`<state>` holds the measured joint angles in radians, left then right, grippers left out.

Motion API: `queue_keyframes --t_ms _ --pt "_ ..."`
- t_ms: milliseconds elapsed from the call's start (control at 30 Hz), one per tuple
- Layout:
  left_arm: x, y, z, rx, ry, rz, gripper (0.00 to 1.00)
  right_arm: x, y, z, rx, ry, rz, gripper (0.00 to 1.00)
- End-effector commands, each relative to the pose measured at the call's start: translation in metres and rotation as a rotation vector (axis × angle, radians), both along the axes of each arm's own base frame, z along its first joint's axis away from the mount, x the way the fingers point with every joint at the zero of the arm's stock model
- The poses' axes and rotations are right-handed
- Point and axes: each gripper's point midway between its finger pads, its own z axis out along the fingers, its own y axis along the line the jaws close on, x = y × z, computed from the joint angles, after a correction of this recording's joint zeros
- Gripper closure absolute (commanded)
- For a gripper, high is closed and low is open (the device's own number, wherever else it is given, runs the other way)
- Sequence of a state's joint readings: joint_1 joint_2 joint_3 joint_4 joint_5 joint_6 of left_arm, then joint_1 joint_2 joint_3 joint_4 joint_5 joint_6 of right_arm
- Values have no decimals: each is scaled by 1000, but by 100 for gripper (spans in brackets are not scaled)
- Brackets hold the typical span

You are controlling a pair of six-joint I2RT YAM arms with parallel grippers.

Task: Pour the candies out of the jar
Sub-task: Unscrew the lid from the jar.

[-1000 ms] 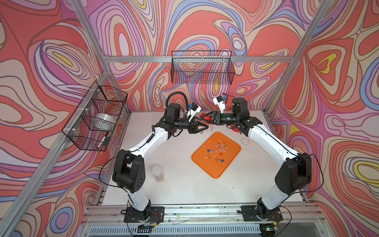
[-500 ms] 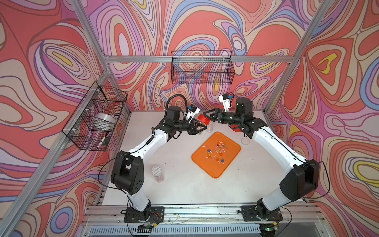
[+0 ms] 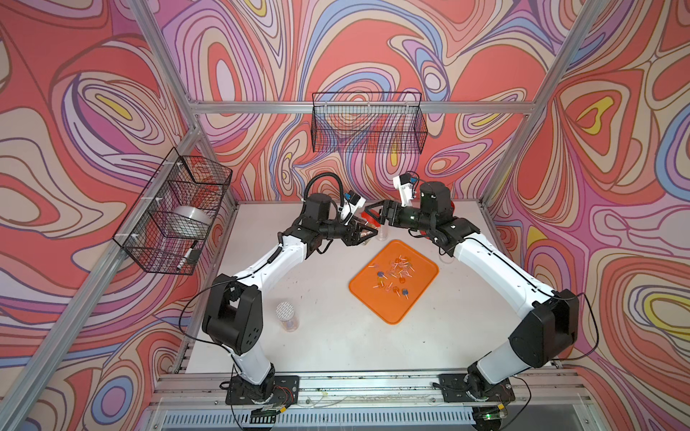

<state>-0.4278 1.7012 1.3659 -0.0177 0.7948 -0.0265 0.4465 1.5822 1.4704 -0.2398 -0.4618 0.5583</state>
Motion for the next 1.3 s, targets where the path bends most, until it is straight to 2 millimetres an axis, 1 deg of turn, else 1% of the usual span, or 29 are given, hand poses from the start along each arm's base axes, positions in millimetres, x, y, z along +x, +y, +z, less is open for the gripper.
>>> queue_keyframes --t_ms 0,200,367,533,600,667,700,733,800,867,933,1000,1067,1100,1233,1267 --pt "-7 -2 25 -29 -81 -17 100 3 3 -18 -54 30 -22 18" --pt "-7 -2 27 -31 -87 -15 100 8 1 -29 -91 47 -53 17" --pt "-7 -2 28 -32 -89 -13 100 9 6 -35 -96 59 -44 19" --pt "-7 -2 27 -30 -89 -13 100 7 9 -30 -71 44 -30 34" --pt "-7 -2 27 -31 -87 -15 100 4 11 -26 -57 26 -5 42" --pt "-9 -4 27 -38 -84 -30 100 -3 19 -19 -34 -7 66 49" --pt "-11 -5 29 -44 -85 -44 100 -10 25 -13 -21 -39 128 52" --pt "-15 -6 30 -52 -85 -67 100 -18 30 -7 -10 -78 192 54" --pt "-25 -9 37 -78 -90 -123 100 -41 39 4 9 -170 345 57" --pt "-36 -10 44 -105 -92 -177 100 -65 43 15 40 -249 473 58" --pt "-48 -11 51 -132 -102 -224 100 -84 43 24 67 -295 563 59" --pt "-56 -9 57 -154 -125 -246 100 -94 41 26 64 -303 609 61" --pt "-60 -7 58 -158 -147 -244 100 -99 38 25 43 -303 622 63" --pt "-60 -6 58 -155 -151 -236 100 -98 37 23 32 -297 613 63" --pt "-55 -4 57 -130 -152 -206 100 -87 36 17 23 -264 559 64" --pt "-54 -4 56 -125 -153 -199 100 -81 36 16 19 -248 526 62"
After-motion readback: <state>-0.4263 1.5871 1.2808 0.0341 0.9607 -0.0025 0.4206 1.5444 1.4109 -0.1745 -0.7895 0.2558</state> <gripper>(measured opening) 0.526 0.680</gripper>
